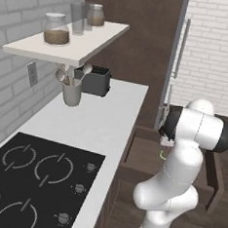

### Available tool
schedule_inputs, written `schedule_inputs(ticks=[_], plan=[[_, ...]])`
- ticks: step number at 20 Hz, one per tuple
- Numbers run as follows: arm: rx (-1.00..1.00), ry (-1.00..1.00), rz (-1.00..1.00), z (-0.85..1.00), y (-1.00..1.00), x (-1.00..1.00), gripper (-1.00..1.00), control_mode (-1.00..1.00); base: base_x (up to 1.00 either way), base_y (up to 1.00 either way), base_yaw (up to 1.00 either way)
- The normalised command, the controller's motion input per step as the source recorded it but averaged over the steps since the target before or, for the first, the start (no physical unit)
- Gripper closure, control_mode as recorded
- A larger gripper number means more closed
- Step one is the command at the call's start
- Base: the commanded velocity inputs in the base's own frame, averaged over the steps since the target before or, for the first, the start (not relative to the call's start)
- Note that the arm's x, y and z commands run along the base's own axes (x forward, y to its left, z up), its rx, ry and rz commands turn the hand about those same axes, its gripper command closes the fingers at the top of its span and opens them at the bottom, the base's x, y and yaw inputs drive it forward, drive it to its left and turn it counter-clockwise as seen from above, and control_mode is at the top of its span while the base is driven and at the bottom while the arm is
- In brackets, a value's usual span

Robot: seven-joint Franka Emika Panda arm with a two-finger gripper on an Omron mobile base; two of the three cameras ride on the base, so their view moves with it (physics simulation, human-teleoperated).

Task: Take a straw from the drawer in front and place it inside the glass cup on the dining counter.

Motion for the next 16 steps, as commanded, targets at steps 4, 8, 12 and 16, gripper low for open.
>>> schedule_inputs(ticks=[4, 8, 12, 16], plan=[[0.0, 0.07, 0.23, -0.42, 0.01, 0.29, -1.0, -1.0, 0.0, 0.0, 0.0], [0.0, 0.04, 0.14, -0.45, 0.0, 0.26, -1.0, -1.0, 0.0, 0.0, 0.0], [0.0, 0.05, 0.06, -0.34, 0.0, 0.38, -1.0, -1.0, 0.0, 0.0, 0.0], [0.0, 0.08, 0.03, -0.35, 0.0, 0.51, -1.0, -1.0, 0.0, 0.0, 0.0]])
